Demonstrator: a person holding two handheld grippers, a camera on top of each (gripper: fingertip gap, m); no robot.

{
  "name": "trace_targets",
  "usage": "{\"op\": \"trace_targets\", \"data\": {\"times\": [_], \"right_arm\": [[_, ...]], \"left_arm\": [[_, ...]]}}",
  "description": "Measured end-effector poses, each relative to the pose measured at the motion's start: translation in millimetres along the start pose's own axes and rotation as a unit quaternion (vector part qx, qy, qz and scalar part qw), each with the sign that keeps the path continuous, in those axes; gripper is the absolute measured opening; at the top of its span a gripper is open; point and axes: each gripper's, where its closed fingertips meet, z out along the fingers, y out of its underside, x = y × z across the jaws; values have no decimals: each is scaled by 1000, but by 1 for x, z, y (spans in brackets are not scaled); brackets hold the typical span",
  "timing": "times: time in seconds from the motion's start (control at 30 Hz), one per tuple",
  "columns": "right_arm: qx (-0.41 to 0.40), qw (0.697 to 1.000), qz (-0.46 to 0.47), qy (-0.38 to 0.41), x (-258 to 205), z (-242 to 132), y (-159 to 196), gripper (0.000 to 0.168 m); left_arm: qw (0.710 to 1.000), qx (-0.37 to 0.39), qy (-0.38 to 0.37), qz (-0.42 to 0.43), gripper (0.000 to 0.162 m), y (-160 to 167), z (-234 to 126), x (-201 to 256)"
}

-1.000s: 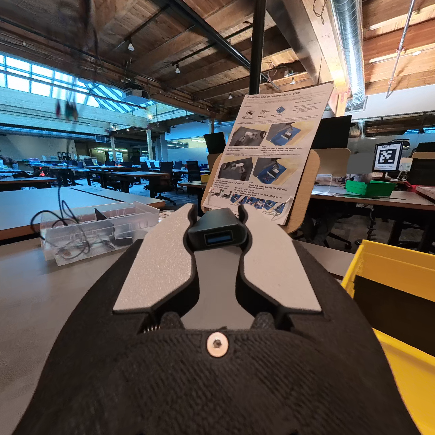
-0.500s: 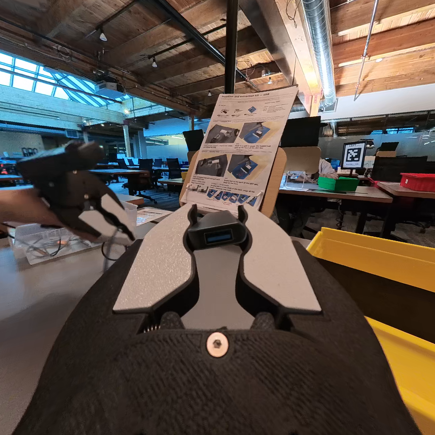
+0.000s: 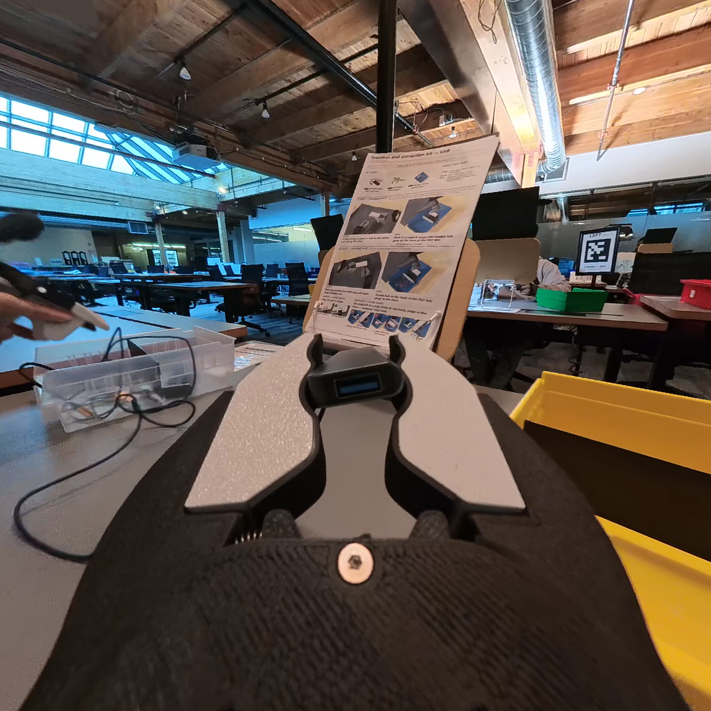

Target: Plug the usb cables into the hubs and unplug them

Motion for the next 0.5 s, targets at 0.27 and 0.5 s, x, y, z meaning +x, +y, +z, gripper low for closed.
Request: {"op": "trace_targets", "data": {"times": [0.27,0.5], "right_arm": [[-2,1000,4,-15,-11,6,1,35],[-6,1000,-6,-8,-10,-2,-2,35]], "left_arm": [[985,-74,137,-74,23,23,62,12],[983,-39,181,-4,2,-14,23,23]]}}
